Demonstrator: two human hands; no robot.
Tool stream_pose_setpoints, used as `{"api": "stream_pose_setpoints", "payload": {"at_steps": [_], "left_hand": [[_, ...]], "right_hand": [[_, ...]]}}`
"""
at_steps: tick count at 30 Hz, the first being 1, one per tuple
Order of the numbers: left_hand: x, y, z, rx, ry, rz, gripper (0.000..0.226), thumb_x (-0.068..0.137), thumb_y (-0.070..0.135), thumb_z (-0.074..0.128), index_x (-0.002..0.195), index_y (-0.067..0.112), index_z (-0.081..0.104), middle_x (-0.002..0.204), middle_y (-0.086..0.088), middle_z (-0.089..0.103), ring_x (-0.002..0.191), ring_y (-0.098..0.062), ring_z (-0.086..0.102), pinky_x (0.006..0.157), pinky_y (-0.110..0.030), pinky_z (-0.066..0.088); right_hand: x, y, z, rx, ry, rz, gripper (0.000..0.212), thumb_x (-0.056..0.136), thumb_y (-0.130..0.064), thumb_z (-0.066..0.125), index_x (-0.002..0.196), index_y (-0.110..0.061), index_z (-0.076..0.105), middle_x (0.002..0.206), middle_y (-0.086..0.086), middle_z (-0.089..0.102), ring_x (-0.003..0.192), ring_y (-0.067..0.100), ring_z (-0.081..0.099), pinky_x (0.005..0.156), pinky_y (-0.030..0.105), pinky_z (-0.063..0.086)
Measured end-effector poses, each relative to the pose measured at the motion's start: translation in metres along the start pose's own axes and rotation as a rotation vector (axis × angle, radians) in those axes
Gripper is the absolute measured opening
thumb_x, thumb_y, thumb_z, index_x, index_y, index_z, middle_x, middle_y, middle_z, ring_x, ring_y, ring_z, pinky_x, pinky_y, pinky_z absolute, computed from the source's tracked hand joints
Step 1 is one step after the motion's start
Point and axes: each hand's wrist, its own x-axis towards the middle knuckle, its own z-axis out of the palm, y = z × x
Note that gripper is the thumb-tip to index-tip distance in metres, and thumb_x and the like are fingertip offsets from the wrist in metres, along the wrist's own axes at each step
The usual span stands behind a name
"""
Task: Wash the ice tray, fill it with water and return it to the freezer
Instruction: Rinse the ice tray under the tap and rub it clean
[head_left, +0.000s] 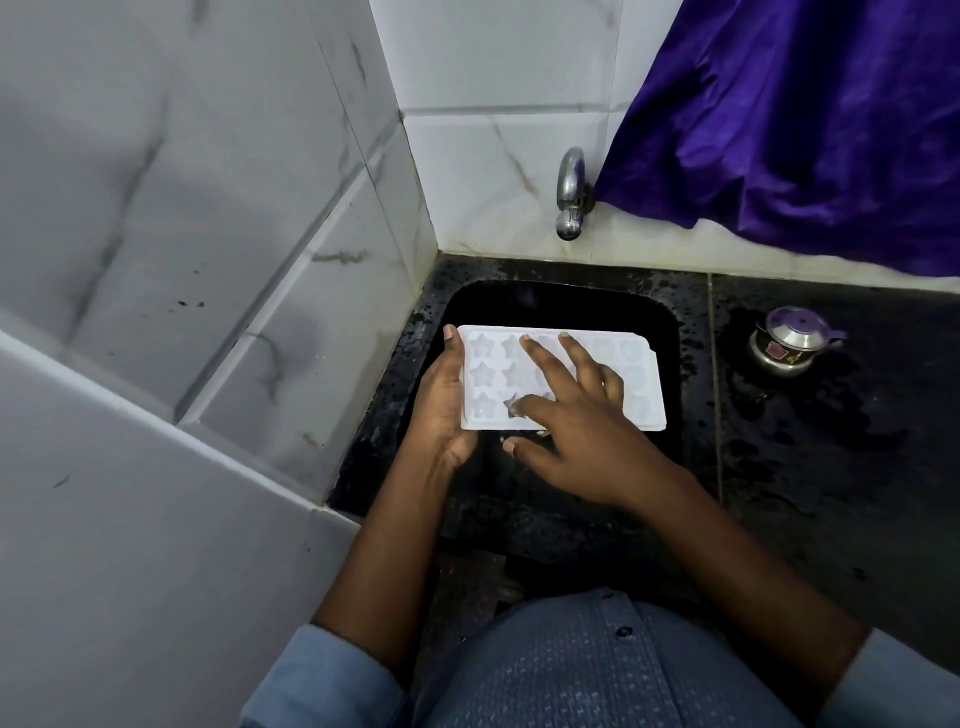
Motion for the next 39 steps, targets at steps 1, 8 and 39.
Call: {"api": "stream_pose_setpoints", "payload": {"at_steps": [1, 8, 39], "left_hand": [[-0.0003, -0.0007, 0.0004, -0.001, 0.003, -0.002, 0.081, 0.105, 0.071, 0.040, 0.149, 0.007, 0.061, 0.143, -0.024, 0.068, 0.134, -0.046, 0.063, 0.119, -0.070, 0.040], [-0.0019, -0.0019, -0.0008, 0.022, 0.003, 0.019, 0.080, 0.106, 0.070, 0.039, 0.151, 0.008, 0.059, 0.145, -0.024, 0.066, 0.134, -0.045, 0.063, 0.118, -0.066, 0.044], [0.0021, -0.0021, -0.0004, -0.029, -0.013, -0.007, 0.083, 0.104, 0.073, 0.039, 0.151, 0.007, 0.059, 0.146, -0.025, 0.065, 0.138, -0.046, 0.060, 0.121, -0.068, 0.038]], "right_hand": [[0.0002, 0.0002, -0.0007, 0.017, 0.030, -0.004, 0.038, 0.096, -0.058, 0.059, 0.125, -0.035, 0.065, 0.176, -0.004, -0.003, 0.158, 0.026, -0.020, 0.121, 0.050, -0.001], [0.0000, -0.0004, 0.0036, -0.032, -0.048, 0.026, 0.048, 0.096, -0.063, 0.055, 0.135, -0.037, 0.060, 0.175, -0.003, -0.007, 0.157, 0.028, -0.023, 0.121, 0.053, -0.002], [0.0031, -0.0007, 0.0030, -0.075, -0.055, 0.016, 0.051, 0.096, -0.062, 0.054, 0.138, -0.034, 0.061, 0.175, -0.002, -0.004, 0.158, 0.030, -0.020, 0.121, 0.053, -0.001]]}}
